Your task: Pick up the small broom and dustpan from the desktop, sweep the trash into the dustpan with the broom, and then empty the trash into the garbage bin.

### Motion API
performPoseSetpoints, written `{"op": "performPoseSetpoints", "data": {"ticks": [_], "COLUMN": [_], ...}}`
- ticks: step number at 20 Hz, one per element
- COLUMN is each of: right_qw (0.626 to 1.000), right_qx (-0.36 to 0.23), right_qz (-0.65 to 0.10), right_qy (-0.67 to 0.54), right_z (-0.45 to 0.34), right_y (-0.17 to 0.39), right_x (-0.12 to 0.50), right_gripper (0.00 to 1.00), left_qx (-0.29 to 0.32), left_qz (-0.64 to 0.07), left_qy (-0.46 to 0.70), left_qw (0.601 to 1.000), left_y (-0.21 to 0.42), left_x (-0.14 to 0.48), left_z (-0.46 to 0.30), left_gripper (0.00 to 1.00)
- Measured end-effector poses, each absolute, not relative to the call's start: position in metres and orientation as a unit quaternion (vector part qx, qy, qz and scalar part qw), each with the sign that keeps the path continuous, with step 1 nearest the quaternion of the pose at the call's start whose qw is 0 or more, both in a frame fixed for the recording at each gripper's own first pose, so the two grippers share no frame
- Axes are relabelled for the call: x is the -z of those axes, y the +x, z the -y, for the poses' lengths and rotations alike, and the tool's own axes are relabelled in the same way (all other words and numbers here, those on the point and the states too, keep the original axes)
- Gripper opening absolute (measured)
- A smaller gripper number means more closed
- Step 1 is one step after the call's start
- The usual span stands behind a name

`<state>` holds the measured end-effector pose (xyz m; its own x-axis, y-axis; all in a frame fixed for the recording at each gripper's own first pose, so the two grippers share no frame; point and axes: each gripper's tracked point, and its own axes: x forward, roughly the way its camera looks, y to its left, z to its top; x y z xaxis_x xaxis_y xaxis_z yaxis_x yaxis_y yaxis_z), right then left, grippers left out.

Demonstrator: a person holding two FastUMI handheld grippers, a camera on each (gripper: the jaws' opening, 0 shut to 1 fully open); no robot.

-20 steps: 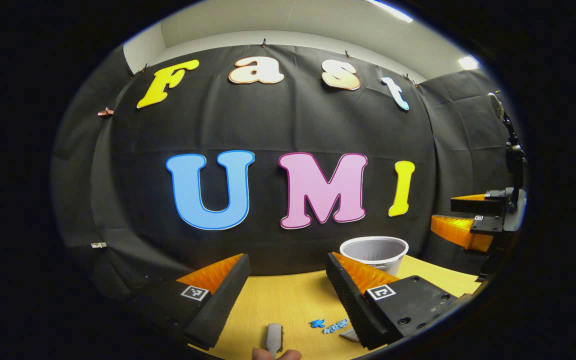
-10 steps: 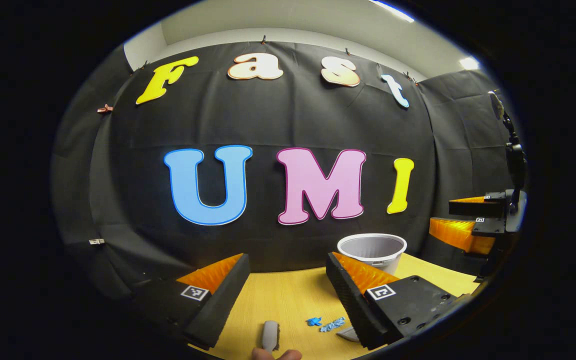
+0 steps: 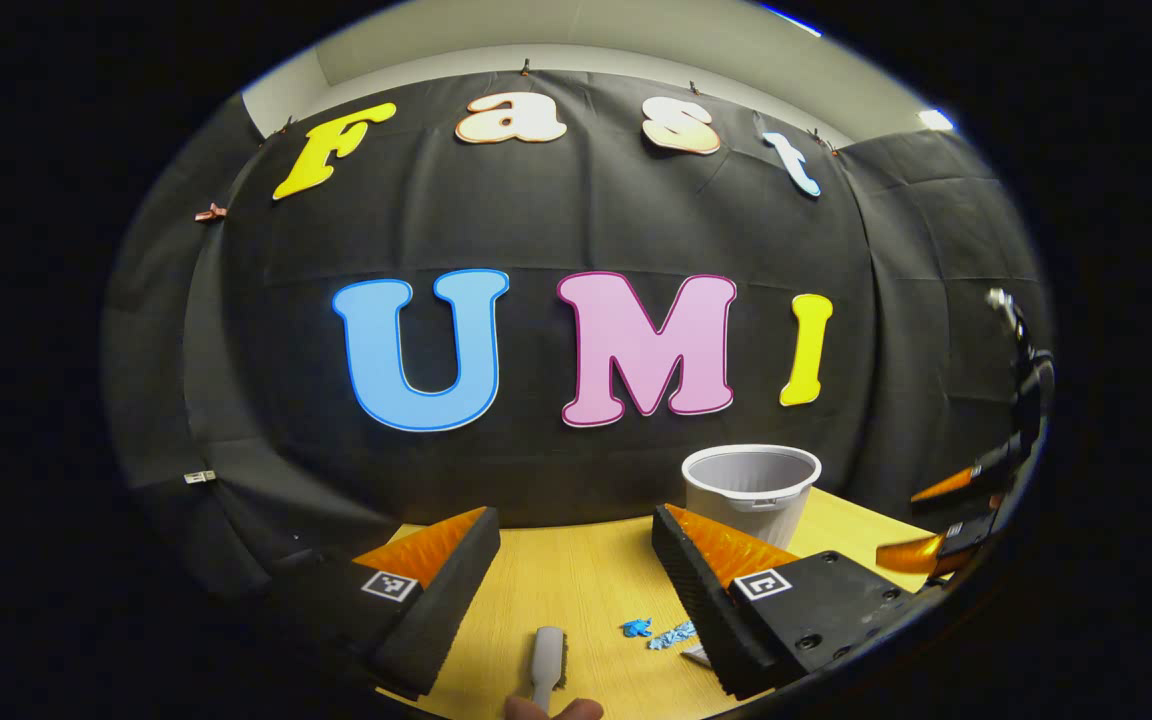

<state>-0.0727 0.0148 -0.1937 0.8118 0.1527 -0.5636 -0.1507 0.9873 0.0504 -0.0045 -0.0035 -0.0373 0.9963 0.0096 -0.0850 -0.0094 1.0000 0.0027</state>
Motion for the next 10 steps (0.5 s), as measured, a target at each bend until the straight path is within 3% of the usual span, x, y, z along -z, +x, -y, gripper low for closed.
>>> {"op": "performPoseSetpoints", "data": {"ticks": [10], "right_qw": [0.855], "right_qx": [-0.11], "right_qz": [-0.506], "right_qy": [0.022], "right_z": [-0.036], "right_y": [-0.139], "right_x": [0.357], "right_gripper": [0.98], "left_qx": [-0.012], "left_qz": [-0.057], "left_qy": [0.008], "left_qw": [0.998], "left_y": [-0.008], "left_x": [0.046], "left_z": [0.0], "left_gripper": [0.99]}}
